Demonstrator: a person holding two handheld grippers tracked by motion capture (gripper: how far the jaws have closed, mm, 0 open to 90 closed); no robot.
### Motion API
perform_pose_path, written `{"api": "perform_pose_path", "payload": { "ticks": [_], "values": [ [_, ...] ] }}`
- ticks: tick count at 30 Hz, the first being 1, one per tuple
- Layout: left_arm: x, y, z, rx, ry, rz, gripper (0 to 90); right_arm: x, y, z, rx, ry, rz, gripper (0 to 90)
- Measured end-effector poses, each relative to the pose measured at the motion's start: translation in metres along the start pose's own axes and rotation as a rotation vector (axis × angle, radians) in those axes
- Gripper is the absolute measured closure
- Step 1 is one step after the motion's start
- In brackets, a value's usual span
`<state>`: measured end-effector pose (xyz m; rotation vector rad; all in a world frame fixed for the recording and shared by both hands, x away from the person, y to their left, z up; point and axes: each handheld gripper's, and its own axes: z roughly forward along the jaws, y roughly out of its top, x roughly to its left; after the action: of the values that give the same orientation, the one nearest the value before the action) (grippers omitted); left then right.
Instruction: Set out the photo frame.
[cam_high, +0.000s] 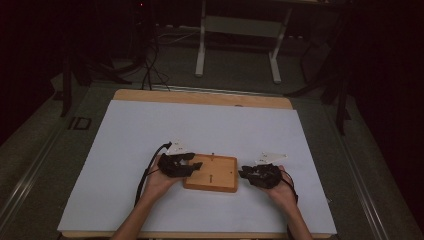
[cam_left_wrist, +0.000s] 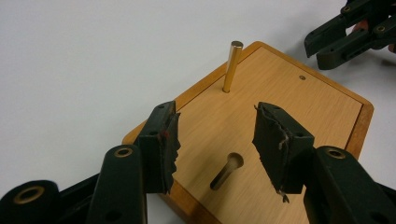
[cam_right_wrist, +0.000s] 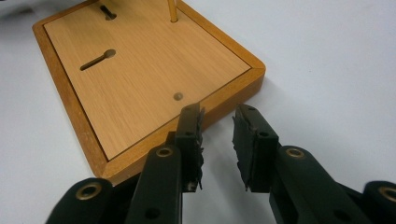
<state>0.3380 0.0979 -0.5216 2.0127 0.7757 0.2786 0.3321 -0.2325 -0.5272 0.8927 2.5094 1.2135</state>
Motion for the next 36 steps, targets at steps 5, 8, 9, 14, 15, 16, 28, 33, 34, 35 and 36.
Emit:
{"api": "perform_pose_path", "payload": {
  "ticks": [5, 8, 9, 14, 15, 16, 28, 33, 34, 35, 36],
  "values": [
    [0.0, 0.001, 0.004, 0.007, -0.004, 0.003, 50.5, -0.001, -0.001, -0.002, -0.006, 0.001, 0.01, 70.9],
    [0.002, 0.005, 0.008, 0.006, -0.006, 0.004, 51.9, -0.001, -0.001, -0.003, -0.008, 0.001, 0.016, 70.6],
    [0.002, 0.005, 0.008, 0.006, -0.006, 0.004, 52.9, -0.001, -0.001, -0.003, -0.01, 0.002, 0.017, 70.6],
    [0.006, 0.013, 0.023, 0.018, -0.041, 0.011, 59.1, -0.001, -0.001, -0.004, -0.012, 0.004, 0.018, 70.4],
    [0.006, 0.013, 0.023, 0.018, -0.041, 0.011, 60.0, -0.001, -0.001, -0.004, -0.012, 0.004, 0.018, 70.4],
    [0.007, 0.015, 0.026, 0.023, -0.046, 0.018, 60.0, -0.001, -0.001, -0.004, -0.01, 0.004, 0.017, 70.3],
    [0.003, 0.031, 0.055, 0.028, -0.103, 0.051, 66.8, 0.0, -0.001, -0.004, -0.009, 0.01, 0.009, 69.3],
    [0.004, 0.03, 0.058, 0.029, -0.131, 0.048, 76.0, 0.0, -0.001, -0.004, -0.008, 0.009, 0.01, 69.3],
    [0.004, 0.03, 0.059, 0.037, -0.135, 0.051, 78.2, 0.0, -0.001, -0.004, -0.007, 0.009, 0.009, 69.3],
    [0.004, 0.03, 0.059, 0.037, -0.135, 0.051, 79.7, 0.0, -0.001, -0.004, -0.007, 0.009, 0.009, 69.3],
    [0.005, 0.029, 0.059, 0.038, -0.135, 0.045, 81.5, 0.0, -0.001, -0.003, -0.005, 0.011, 0.008, 69.3]
  ]
}}
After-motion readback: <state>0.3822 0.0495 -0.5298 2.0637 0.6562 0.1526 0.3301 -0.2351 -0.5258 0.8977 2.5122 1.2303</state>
